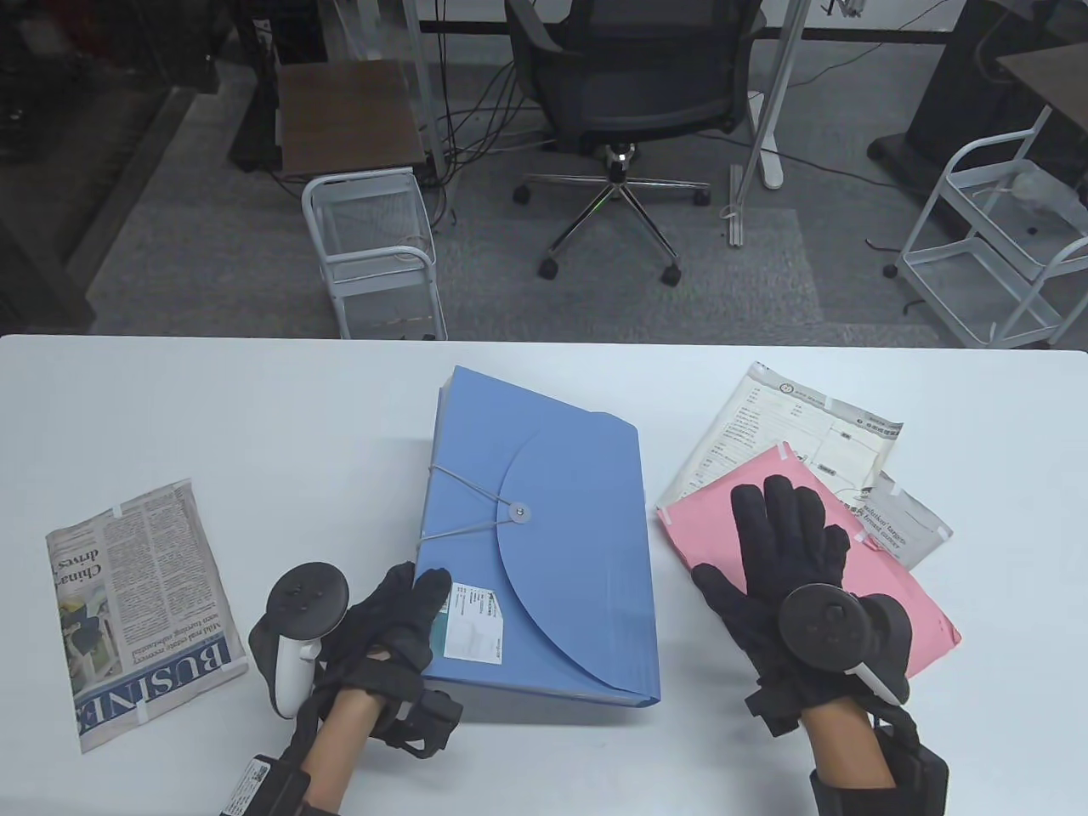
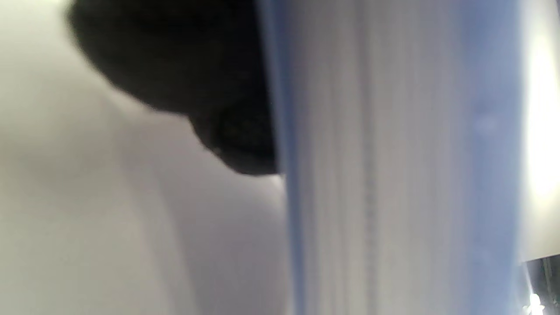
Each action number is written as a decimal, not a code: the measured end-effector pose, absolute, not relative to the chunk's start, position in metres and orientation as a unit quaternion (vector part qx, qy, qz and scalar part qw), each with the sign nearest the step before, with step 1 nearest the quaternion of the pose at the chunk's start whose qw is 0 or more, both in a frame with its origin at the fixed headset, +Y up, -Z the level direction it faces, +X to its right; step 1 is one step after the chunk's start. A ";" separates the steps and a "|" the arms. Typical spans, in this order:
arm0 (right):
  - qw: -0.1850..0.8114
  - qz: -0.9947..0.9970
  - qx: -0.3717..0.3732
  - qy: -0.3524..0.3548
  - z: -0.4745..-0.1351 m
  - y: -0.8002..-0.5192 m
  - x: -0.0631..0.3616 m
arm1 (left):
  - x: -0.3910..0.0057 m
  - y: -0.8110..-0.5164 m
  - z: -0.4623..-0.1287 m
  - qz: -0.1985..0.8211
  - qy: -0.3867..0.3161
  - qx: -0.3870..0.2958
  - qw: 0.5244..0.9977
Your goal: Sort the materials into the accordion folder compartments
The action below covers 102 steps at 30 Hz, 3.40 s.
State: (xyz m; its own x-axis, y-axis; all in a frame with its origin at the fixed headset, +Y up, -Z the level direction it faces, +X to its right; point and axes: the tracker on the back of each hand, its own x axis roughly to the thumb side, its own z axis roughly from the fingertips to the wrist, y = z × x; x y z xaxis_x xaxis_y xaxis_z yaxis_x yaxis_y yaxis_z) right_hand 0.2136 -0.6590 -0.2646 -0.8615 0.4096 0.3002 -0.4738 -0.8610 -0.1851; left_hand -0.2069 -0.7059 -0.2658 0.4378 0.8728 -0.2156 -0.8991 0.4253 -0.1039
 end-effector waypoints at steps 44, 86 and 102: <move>0.021 0.940 0.281 0.191 -0.262 -0.740 0.083 | -0.113 -0.714 -0.322 -0.007 0.026 -0.138 0.990; 0.032 0.936 0.271 0.221 -0.267 -0.752 0.080 | -0.132 -0.726 -0.325 0.112 0.082 0.005 0.990; 0.010 0.939 0.290 0.183 -0.255 -0.740 0.053 | -0.143 -0.741 -0.334 0.096 0.084 -0.160 0.979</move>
